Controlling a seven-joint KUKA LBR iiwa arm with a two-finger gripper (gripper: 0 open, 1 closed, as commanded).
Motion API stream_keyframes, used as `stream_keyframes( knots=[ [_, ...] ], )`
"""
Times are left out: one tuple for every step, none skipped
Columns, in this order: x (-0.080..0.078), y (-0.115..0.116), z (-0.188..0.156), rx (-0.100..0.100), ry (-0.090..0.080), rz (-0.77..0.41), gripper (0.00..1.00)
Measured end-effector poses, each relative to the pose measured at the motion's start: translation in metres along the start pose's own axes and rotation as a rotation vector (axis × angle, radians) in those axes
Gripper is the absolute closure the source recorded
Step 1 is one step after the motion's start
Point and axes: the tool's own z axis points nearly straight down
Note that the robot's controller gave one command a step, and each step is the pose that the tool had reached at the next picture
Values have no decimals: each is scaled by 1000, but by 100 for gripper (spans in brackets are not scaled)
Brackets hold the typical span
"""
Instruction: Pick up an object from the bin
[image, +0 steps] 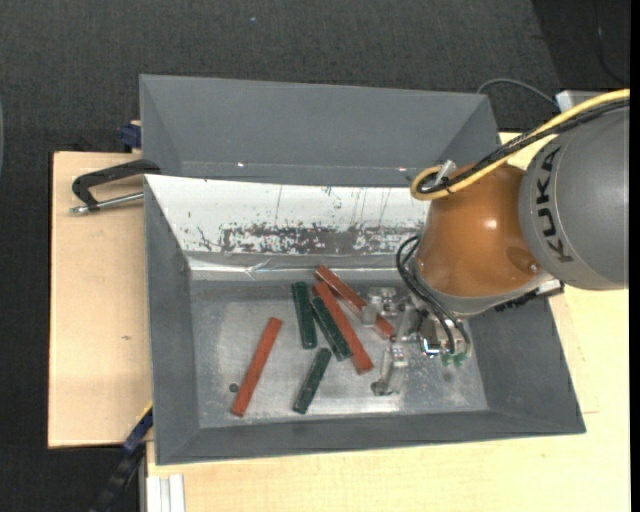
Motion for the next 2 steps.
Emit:
stream_keyframes(
  knots=[
    [-2,0,-4,0,-9,0,0],
    [-7,20,42,-1,-14,57,0]
  ],
)
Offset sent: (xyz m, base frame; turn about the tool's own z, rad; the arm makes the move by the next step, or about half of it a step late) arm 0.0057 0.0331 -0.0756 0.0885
